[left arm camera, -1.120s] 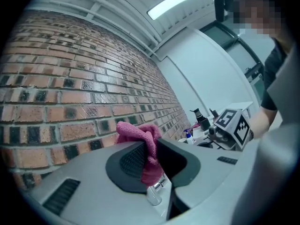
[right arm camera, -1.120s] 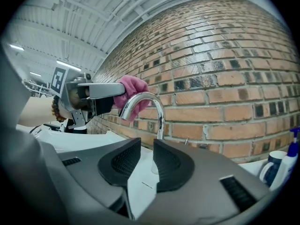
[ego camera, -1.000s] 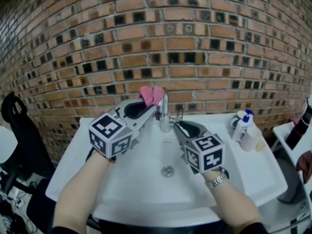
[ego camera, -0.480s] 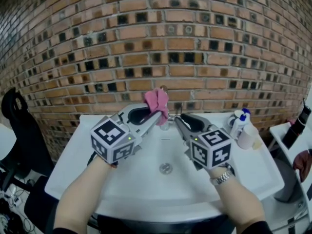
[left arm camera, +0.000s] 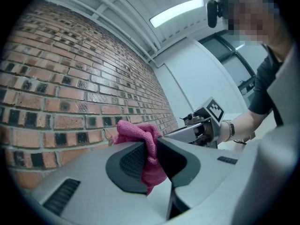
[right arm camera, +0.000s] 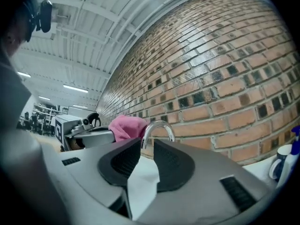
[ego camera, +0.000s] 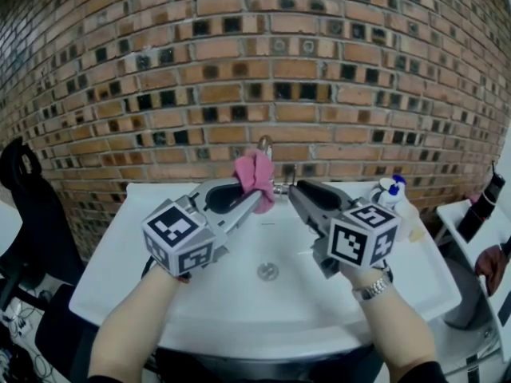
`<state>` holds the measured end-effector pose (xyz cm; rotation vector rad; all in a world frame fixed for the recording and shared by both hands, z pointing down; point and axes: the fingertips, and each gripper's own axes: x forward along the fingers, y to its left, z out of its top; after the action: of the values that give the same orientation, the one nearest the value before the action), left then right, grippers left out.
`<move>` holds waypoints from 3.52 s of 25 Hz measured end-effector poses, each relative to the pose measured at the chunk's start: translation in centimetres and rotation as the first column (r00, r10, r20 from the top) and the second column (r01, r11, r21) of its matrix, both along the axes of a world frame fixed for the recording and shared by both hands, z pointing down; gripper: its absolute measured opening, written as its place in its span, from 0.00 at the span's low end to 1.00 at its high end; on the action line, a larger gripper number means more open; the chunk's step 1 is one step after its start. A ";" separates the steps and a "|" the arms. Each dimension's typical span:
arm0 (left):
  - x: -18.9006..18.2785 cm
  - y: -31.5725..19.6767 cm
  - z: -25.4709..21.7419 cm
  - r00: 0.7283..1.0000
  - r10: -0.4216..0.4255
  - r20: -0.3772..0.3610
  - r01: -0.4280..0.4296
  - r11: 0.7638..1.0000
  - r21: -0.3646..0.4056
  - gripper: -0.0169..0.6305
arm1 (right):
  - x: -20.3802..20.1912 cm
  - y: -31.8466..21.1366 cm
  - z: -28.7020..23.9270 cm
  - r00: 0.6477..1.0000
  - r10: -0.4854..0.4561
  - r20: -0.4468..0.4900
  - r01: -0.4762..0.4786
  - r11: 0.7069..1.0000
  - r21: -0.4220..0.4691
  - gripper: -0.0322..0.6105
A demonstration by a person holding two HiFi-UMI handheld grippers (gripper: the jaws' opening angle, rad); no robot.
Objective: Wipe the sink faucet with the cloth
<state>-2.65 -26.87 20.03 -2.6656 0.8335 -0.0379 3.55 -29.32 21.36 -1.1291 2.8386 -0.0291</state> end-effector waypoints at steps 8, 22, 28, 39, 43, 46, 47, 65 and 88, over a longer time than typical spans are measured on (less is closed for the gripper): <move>0.6 2.3 1.8 0.997 0.076 -0.012 -0.076 0.997 -0.029 0.13 | -1.2 2.0 0.6 0.986 -0.163 0.023 0.164 0.986 -0.039 0.37; 1.4 6.4 3.3 0.890 0.437 -0.130 -0.456 0.854 -0.251 0.13 | -3.9 7.9 2.2 0.838 -0.369 -0.402 0.444 0.890 0.109 0.55; 2.0 6.9 4.3 0.845 0.513 -0.149 -0.532 0.784 -0.320 0.13 | -4.9 8.7 3.6 0.792 -0.439 -0.424 0.515 0.853 0.080 0.55; 0.9 2.9 3.8 0.939 0.333 -0.087 -0.344 0.904 -0.255 0.22 | -4.2 5.9 3.0 0.843 -0.303 -0.443 0.417 0.890 0.184 0.17; 0.3 1.7 3.4 0.954 0.280 -0.105 -0.297 0.927 -0.228 0.22 | -4.0 4.4 2.5 0.876 -0.240 -0.419 0.357 0.906 0.227 0.16; 0.2 1.2 3.4 0.960 0.260 -0.102 -0.277 0.935 -0.219 0.22 | -3.9 3.7 2.2 0.890 -0.210 -0.404 0.328 0.911 0.251 0.15; -0.1 0.9 3.4 0.963 0.248 -0.106 -0.266 0.939 -0.218 0.22 | -3.7 3.5 2.0 0.898 -0.199 -0.393 0.312 0.916 0.250 0.15; -3.0 -2.4 2.4 0.982 0.058 -0.181 -0.086 0.985 -0.149 0.22 | -2.1 -6.8 -3.9 0.967 0.152 -0.204 -0.079 0.941 0.329 0.14; -4.2 -5.8 4.2 0.970 -0.043 -0.237 -0.002 0.982 -0.189 0.18 | -1.0 -15.9 1.8 0.882 0.339 -0.327 -0.301 0.940 0.161 0.13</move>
<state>-6.84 -32.71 24.21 -2.8789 0.9762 0.2169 2.55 -45.18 23.12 -1.7173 2.8471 0.3784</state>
